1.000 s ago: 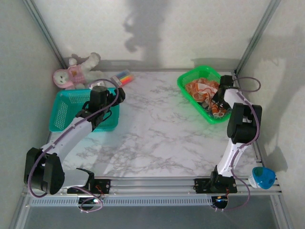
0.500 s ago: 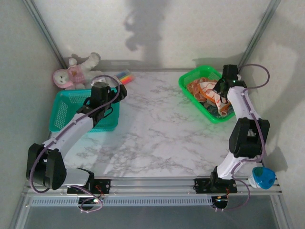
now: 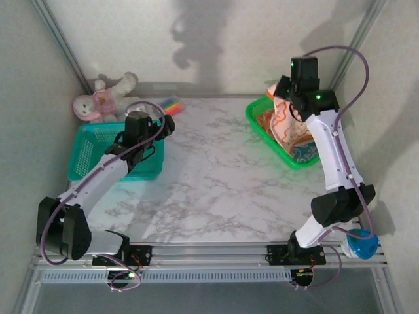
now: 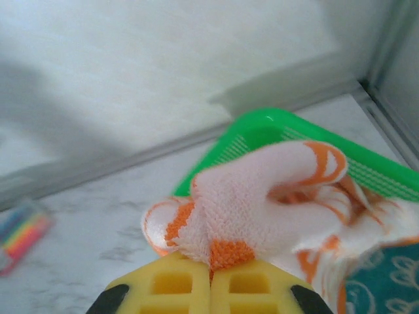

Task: Fold and stack the towels

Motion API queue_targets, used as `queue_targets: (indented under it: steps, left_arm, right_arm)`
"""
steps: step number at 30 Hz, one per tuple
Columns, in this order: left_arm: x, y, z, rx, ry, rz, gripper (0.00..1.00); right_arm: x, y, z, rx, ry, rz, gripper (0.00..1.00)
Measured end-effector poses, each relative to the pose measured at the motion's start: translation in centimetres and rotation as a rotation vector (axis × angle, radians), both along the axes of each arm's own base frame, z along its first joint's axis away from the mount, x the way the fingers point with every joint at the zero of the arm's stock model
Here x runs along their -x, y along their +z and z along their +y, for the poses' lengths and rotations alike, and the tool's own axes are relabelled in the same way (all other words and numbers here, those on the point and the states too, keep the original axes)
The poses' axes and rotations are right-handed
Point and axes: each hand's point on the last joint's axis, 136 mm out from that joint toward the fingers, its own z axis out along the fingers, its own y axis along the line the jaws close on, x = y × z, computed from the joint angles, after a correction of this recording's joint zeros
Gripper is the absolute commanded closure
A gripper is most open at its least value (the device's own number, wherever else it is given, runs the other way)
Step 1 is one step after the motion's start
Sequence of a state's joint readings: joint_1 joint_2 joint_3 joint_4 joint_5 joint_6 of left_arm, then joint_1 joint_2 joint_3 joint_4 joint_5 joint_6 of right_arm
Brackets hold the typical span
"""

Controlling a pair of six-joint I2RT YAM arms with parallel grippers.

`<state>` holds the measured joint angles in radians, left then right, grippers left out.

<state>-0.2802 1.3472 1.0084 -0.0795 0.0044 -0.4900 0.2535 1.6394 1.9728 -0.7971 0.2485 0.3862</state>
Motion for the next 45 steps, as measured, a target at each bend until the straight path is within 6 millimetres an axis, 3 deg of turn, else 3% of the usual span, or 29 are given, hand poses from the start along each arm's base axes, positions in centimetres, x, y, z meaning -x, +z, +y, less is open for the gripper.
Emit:
queue_targets:
  steps: [3,7,9,11,15,17,20,24,27,30,36,39,45]
  left_arm:
    - [0.5,1.0,0.2,0.003,0.003,-0.019,0.00]
    - [1.0,2.5,0.6,-0.008,0.008,-0.049,0.00]
    - [0.9,3.3,0.7,-0.014,0.012,-0.064,0.00]
    - [0.7,4.1,0.9,-0.020,0.015,-0.081,0.01]
    - [0.7,4.6,1.6,-0.039,0.024,-0.080,0.00]
    - [1.0,4.4,1.8,-0.050,0.023,-0.069,0.01]
    - [1.7,4.6,1.8,-0.054,0.012,-0.064,0.00]
    - [3.3,4.4,1.3,-0.027,-0.036,-0.072,0.01]
    - [4.3,2.7,0.6,-0.011,-0.083,-0.037,0.00]
    - [4.9,0.6,-0.5,0.004,-0.128,0.014,0.01]
    - [5.6,-3.3,-4.9,0.031,-0.227,0.117,0.16]
    - [6.3,-6.1,-8.7,0.025,-0.289,0.190,0.29]
    - [8.5,-11.3,-15.7,0.009,-0.391,0.329,0.43]
  right_arm:
    - [0.7,6.2,3.9,-0.038,0.114,-0.120,1.00]
    - [1.8,12.2,9.2,-0.107,0.266,-0.252,1.00]
    - [2.5,13.0,11.6,-0.149,0.337,-0.261,1.00]
    - [2.9,12.5,13.5,-0.188,0.391,-0.237,1.00]
    - [3.1,8.1,16.5,-0.226,0.432,-0.102,1.00]
    - [3.5,4.0,17.6,-0.230,0.429,0.006,1.00]
    - [5.7,-4.7,18.8,-0.193,0.415,0.205,1.00]
    - [11.4,-15.9,18.7,-0.102,0.389,0.429,0.67]
    - [15.5,-21.0,17.2,-0.061,0.353,0.537,0.37]
    - [17.1,-22.6,15.2,-0.050,0.302,0.549,0.33]
    - [17.2,-20.0,12.9,-0.039,0.264,0.431,0.34]
    - [16.8,-19.5,11.7,-0.049,0.262,0.382,0.36]
    - [16.0,-21.5,7.7,-0.034,0.205,0.414,0.35]
